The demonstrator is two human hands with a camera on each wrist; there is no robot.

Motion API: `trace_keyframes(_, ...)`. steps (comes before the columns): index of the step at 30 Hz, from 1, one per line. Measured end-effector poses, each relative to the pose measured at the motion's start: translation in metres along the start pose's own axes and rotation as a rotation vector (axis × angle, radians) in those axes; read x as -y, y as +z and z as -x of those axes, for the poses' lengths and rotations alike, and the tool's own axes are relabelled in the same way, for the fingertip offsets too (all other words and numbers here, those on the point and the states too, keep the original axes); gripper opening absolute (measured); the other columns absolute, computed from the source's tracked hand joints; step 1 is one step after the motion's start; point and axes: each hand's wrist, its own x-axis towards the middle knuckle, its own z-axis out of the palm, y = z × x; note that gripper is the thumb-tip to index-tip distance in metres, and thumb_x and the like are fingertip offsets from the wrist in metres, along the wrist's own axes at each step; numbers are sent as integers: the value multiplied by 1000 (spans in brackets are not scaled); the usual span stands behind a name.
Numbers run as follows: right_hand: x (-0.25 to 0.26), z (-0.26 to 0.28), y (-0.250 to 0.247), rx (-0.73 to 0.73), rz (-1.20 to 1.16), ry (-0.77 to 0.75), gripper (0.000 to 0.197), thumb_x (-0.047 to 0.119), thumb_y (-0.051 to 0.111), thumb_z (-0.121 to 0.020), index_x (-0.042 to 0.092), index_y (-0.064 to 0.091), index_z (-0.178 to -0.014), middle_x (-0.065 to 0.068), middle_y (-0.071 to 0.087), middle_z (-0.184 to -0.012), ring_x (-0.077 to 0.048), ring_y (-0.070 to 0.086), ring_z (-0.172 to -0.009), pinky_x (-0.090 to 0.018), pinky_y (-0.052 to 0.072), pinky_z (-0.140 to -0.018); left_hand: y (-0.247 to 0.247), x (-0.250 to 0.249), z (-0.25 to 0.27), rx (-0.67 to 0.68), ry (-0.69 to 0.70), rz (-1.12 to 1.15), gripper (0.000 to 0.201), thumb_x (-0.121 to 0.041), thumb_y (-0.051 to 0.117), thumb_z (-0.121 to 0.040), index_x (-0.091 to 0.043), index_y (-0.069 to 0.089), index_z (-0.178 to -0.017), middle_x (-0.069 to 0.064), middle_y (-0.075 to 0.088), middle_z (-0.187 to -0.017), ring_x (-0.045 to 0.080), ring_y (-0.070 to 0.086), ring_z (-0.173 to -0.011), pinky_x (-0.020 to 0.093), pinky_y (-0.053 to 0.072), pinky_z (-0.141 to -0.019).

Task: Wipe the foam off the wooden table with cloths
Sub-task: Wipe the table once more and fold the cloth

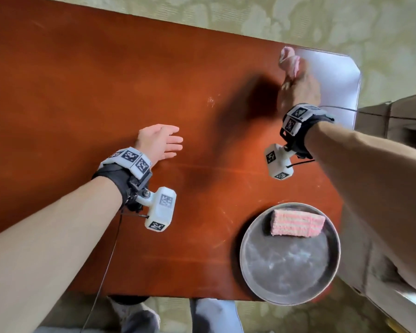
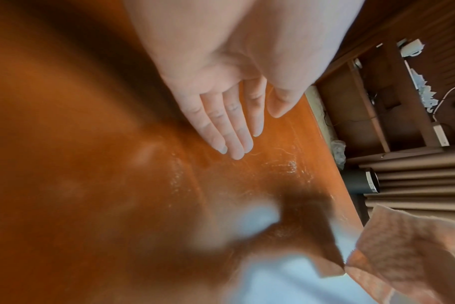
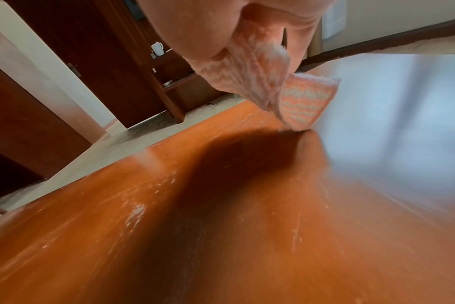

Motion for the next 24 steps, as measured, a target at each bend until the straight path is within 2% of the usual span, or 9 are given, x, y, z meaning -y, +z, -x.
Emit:
trace_keyframes(2,-3,-15,14,55,-50,-60,46,20,31,-80,26,54,-119,1,61,-117,-26,54,-108,-24,38,-81,5,-6,-9,3,12,1,29,-20,53,-97,-7,68,-119,16,74,-108,29,73,-99,33,58,-82)
trace_keyframes(4,-4,-28,33,154,58,-131,57,23,32,-75,27,48,-129,-1,49,-136,-30,42,-127,-40,42,-97,6,-10,-19,-19,30,15,29,-21,53,-97,-7,67,-118,15,74,-106,29,73,-97,36,58,-86)
trace_keyframes(7,-2,-32,53,282,336,-107,54,31,37,-88,26,35,-142,-7,22,-154,-36,15,-142,-61,25,-108,7,-11,-26,-46,32,36,29,-21,55,-96,-7,66,-119,14,75,-104,27,74,-95,37,58,-86)
trace_keyframes(9,5,-16,68,309,386,-81,59,31,38,-90,34,24,-147,-7,6,-159,-38,-2,-146,-69,10,-108,3,-4,-28,-50,30,26,28,-21,56,-95,-9,67,-118,11,76,-102,25,75,-93,36,58,-86)
trace_keyframes(11,18,6,84,326,394,-120,67,29,39,-89,37,14,-150,-5,-3,-161,-39,-10,-146,-72,3,-107,-2,7,-26,-41,24,19,27,-22,55,-95,-10,68,-117,10,76,-101,24,75,-92,35,58,-85)
trace_keyframes(16,54,87,125,400,416,-371,70,30,43,-88,30,16,-152,-6,3,-161,-41,-6,-146,-71,2,-108,-15,34,-17,-21,-5,30,26,-22,53,-98,-13,68,-117,10,75,-102,23,74,-91,35,57,-85)
trace_keyframes(19,63,146,138,466,395,-502,71,33,45,-85,30,20,-151,-6,13,-160,-41,-1,-146,-71,6,-107,-23,42,-11,-9,3,47,19,-17,50,-98,-16,68,-103,10,74,-93,23,72,-81,38,55,-86)
trace_keyframes(22,60,197,143,520,354,-556,66,31,43,-85,34,27,-149,-4,17,-159,-39,2,-146,-70,8,-107,-38,50,-5,-28,9,55,20,-9,49,-94,-13,67,-85,9,71,-83,21,69,-73,40,56,-85)
trace_keyframes(24,54,226,143,560,294,-572,61,27,41,-89,35,28,-148,-2,19,-158,-36,2,-147,-68,6,-108,-50,60,1,-41,-7,12,17,-9,51,-90,-7,67,-86,9,72,-82,23,70,-77,41,57,-85)
